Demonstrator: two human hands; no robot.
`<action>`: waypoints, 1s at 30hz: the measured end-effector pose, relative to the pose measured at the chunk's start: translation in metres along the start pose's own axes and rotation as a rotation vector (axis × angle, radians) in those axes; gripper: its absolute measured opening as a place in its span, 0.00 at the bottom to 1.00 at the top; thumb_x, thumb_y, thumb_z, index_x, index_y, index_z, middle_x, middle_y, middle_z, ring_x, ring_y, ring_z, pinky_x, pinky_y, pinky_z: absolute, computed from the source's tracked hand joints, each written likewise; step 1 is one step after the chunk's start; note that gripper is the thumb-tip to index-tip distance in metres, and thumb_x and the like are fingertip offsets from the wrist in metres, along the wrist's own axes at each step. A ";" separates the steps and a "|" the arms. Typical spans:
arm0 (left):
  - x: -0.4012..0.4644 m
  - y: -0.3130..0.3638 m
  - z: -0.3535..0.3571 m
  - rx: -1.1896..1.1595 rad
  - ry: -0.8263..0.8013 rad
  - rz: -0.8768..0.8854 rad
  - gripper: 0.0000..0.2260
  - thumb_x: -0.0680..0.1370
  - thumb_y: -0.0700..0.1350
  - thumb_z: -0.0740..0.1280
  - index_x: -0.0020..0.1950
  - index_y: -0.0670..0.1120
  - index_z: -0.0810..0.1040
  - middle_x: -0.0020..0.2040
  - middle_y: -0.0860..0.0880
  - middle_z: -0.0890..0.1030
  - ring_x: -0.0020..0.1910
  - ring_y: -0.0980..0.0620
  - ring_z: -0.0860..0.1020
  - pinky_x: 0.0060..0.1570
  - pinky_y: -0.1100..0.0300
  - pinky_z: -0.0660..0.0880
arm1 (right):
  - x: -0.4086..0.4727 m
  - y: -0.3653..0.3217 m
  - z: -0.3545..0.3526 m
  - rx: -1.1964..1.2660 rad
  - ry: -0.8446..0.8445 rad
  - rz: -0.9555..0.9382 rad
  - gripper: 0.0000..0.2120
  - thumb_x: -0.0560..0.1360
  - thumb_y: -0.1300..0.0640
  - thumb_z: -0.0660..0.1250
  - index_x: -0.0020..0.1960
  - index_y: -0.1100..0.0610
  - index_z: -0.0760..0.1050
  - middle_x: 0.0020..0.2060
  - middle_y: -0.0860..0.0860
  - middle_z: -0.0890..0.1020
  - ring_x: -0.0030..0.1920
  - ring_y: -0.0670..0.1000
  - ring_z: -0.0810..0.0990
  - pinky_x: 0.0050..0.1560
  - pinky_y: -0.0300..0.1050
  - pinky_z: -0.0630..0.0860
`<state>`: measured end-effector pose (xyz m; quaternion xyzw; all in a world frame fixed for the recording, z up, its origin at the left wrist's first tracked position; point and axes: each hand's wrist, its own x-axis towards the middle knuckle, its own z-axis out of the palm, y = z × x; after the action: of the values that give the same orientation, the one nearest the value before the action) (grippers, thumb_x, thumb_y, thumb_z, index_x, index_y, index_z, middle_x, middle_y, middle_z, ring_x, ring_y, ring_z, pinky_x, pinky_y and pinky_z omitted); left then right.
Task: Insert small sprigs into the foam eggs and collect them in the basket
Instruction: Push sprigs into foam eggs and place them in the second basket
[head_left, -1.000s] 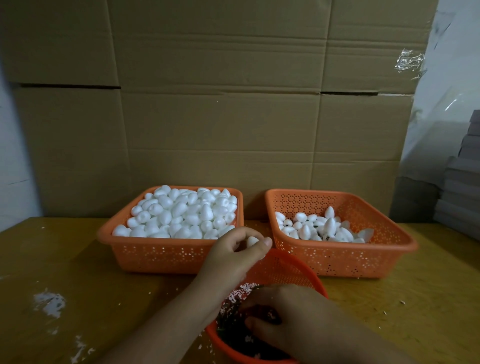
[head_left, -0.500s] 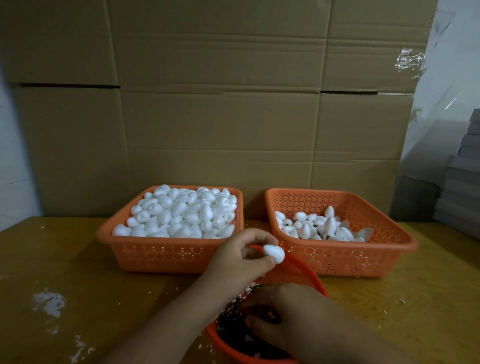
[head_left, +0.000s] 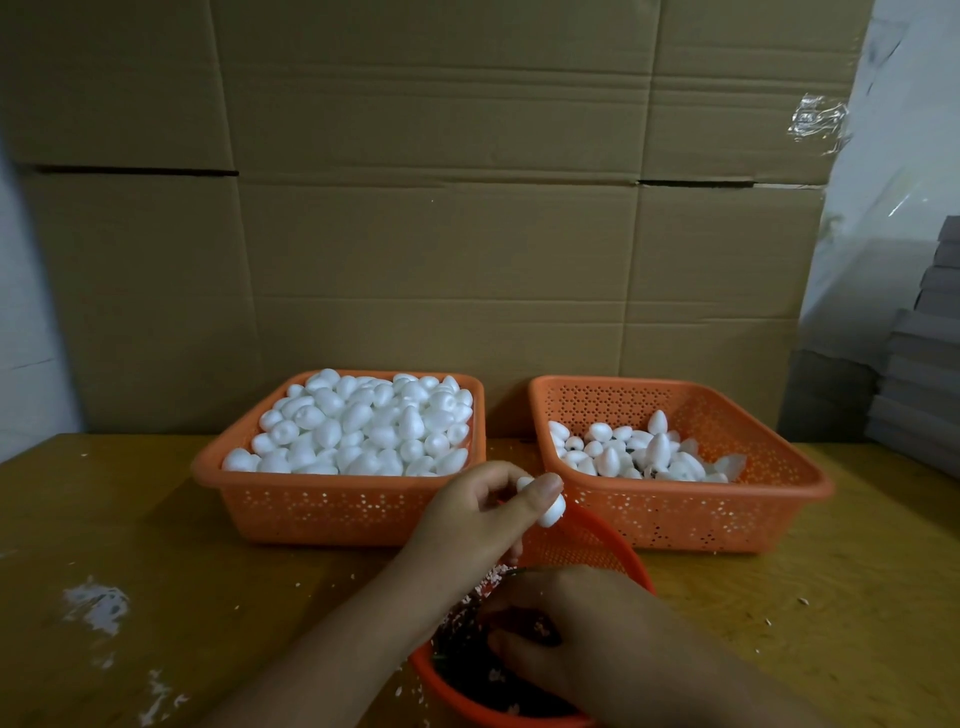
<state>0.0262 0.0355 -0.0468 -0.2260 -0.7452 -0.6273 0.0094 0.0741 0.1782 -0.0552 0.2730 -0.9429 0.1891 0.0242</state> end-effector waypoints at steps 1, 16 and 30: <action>0.000 0.000 0.000 -0.012 0.010 -0.007 0.14 0.70 0.63 0.69 0.40 0.52 0.80 0.28 0.54 0.77 0.32 0.57 0.77 0.39 0.64 0.73 | 0.000 0.000 0.000 0.000 0.001 -0.001 0.15 0.75 0.42 0.60 0.62 0.35 0.69 0.55 0.38 0.80 0.51 0.39 0.79 0.49 0.37 0.76; 0.002 -0.004 0.000 -0.108 -0.011 0.048 0.13 0.75 0.38 0.72 0.51 0.56 0.83 0.43 0.56 0.82 0.37 0.57 0.80 0.36 0.65 0.75 | 0.000 0.001 0.001 -0.003 0.014 0.002 0.17 0.75 0.42 0.61 0.63 0.35 0.69 0.57 0.40 0.80 0.55 0.40 0.78 0.53 0.37 0.75; 0.002 -0.004 -0.001 0.021 0.010 0.056 0.24 0.75 0.28 0.65 0.44 0.60 0.84 0.53 0.56 0.79 0.43 0.59 0.77 0.41 0.65 0.75 | 0.002 0.002 0.002 0.004 -0.005 0.006 0.18 0.74 0.41 0.61 0.64 0.33 0.68 0.57 0.38 0.79 0.54 0.40 0.78 0.53 0.39 0.75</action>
<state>0.0231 0.0347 -0.0500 -0.2438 -0.7451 -0.6199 0.0331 0.0718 0.1783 -0.0571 0.2707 -0.9435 0.1902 0.0209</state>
